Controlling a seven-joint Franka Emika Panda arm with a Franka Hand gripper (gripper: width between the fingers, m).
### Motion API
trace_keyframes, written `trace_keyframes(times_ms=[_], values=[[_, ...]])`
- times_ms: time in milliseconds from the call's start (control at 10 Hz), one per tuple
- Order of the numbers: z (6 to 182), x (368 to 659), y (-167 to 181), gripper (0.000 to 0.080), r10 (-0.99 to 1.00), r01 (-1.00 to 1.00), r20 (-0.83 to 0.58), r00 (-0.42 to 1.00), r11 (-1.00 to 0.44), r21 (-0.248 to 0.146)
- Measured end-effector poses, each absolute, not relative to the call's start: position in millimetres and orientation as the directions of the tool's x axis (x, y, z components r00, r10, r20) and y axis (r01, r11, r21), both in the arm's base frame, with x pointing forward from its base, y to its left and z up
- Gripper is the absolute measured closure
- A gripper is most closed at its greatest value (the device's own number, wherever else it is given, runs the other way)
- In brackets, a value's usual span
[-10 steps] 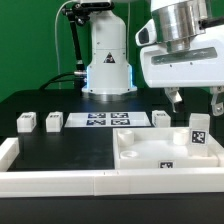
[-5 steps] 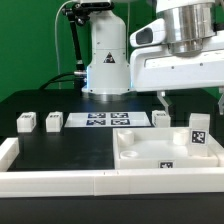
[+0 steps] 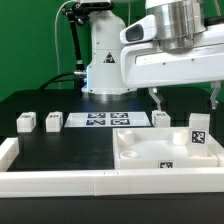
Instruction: Assemble square table
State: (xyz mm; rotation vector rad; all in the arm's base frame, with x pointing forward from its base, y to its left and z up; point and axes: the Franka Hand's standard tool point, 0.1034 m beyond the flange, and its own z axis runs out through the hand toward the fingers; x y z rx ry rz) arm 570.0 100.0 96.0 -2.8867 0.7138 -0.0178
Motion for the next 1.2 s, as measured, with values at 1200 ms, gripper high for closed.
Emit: trace_keyframes(times_ms=[1200], values=[[81.0,530,110,0.0150,0.116,0.119,0.040,0.992,-0.989,-0.084]])
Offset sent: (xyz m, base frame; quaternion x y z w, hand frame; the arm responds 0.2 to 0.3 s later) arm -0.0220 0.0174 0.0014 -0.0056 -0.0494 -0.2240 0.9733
